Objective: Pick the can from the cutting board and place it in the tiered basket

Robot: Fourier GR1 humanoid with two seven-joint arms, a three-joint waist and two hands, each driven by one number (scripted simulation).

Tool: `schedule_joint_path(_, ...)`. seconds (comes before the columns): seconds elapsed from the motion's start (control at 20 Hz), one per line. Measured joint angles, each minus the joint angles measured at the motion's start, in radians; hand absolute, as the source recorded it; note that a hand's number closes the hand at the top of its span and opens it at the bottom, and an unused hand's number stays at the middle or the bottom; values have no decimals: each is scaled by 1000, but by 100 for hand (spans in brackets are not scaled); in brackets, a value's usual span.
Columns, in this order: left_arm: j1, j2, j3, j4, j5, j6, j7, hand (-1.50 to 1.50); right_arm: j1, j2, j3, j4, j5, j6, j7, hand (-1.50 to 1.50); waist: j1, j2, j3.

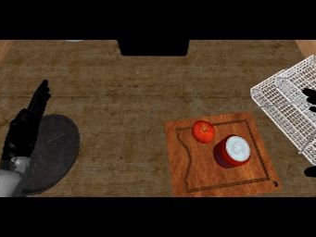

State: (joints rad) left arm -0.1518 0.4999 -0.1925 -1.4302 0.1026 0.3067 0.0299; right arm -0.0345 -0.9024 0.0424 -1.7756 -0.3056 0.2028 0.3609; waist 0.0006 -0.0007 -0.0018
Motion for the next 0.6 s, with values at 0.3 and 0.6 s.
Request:
schedule_joint_path(0.3, -6, -16, -2, -15, -19, -11, 15, 0, -193, -11, 107, -42, 14, 57, 259, -150, 18, 2, 0)
schedule_joint_path(0.6, -8, -36, 18, 3, -38, -32, 8, 0, -348, 93, 204, 4, 53, 81, 479, -150, 15, 2, 1)
